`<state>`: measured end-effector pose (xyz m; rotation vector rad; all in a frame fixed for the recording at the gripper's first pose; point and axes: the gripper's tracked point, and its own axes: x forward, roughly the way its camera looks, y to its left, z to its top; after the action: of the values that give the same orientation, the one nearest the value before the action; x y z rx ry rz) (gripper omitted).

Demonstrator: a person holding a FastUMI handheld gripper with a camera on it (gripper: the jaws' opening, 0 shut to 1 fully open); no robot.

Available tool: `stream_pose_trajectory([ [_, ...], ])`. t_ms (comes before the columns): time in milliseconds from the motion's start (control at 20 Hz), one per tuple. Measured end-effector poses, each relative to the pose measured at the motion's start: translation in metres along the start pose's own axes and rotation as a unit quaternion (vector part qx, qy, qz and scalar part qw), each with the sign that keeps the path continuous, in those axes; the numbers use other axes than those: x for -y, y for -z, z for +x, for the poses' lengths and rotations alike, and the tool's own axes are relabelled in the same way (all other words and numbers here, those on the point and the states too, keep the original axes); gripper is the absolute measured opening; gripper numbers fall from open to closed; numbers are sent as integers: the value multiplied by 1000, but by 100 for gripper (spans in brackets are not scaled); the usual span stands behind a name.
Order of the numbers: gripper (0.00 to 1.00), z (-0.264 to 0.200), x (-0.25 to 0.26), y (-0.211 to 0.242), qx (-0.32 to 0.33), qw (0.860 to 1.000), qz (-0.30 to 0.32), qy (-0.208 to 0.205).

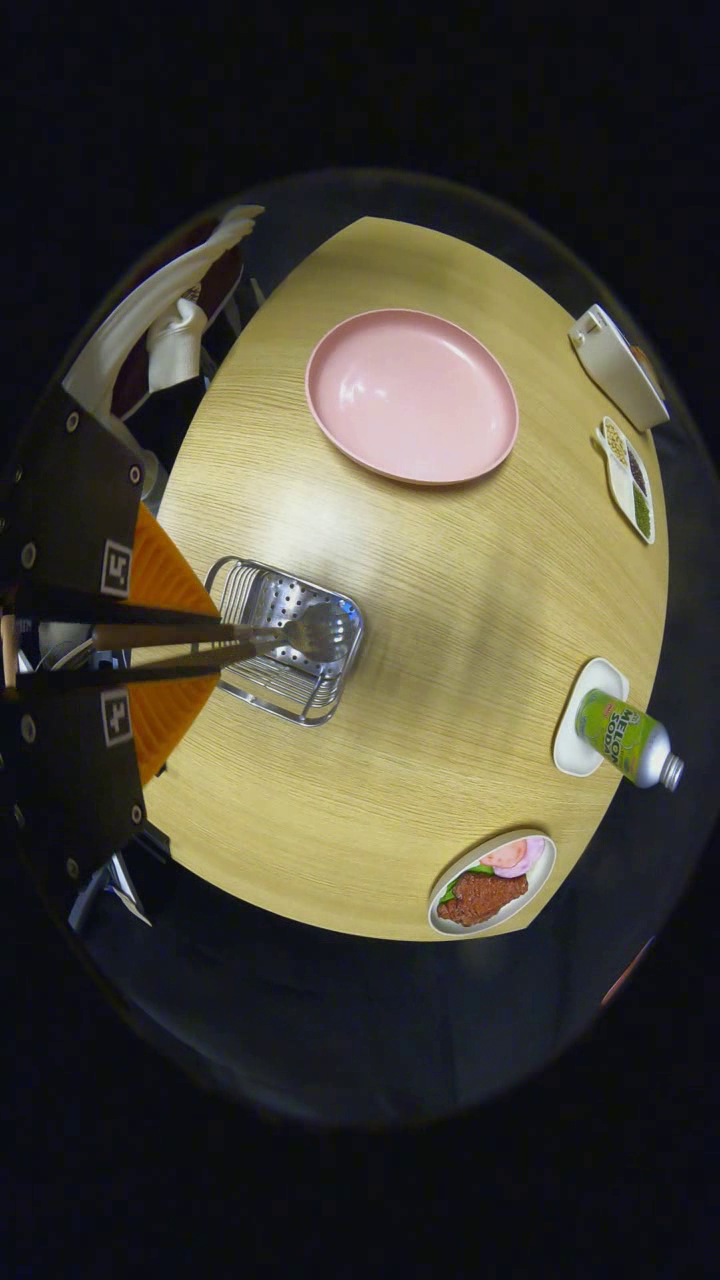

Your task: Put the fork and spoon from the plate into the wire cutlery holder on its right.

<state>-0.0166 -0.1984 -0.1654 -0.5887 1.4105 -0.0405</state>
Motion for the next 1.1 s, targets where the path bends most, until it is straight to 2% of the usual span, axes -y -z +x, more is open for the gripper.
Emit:
stream_pose_trajectory([
  [150, 37, -10, -3, -11, 36, 999, 21, 3],
  [350, 39, -36, -23, -40, 110, 992, 52, -21],
  [450, 57, -52, -32, -62, 151, 986, 59, -36],
  [500, 74, -61, -37, -69, 168, 983, 59, -41],
  [550, 84, -70, -40, -78, 187, 980, 60, -39],
  [600, 100, -79, -40, -88, 208, 976, 59, -35],
  [750, 100, -106, -40, -111, 267, 961, 66, -13],
  [900, 100, -129, -47, -128, 315, 946, 77, -14],
  [1100, 100, -170, -41, -143, 392, 913, 109, -6],
])
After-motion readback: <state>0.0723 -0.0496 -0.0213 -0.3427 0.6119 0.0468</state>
